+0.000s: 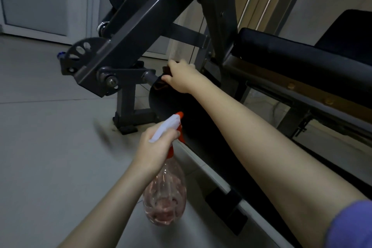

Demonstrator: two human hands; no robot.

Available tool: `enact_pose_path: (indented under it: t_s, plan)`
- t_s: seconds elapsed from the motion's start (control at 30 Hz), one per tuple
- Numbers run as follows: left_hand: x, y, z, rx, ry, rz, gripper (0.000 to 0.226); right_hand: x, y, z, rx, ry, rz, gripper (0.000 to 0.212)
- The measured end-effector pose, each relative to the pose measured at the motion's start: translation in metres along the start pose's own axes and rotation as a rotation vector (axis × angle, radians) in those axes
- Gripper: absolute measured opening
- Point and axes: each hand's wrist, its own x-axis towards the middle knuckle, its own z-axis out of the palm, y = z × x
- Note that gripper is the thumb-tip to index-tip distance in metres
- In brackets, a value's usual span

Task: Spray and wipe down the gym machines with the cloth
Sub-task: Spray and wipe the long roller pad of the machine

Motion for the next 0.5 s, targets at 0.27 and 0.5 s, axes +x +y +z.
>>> enact_pose_path:
  t_s: [0.27, 0.5]
  plan:
    - [-0.003, 0.004, -0.003, 0.033, -0.031, -0.023, 0.038, 0.004, 0.001, 0.003, 0.07, 0.017, -0.021, 0.049]
    - [-0.004, 0.011, -0.005, 0.049, -0.05, -0.058, 0.031, -0.059, 0.032, -0.006, 0.051, 0.043, -0.045, 0.044]
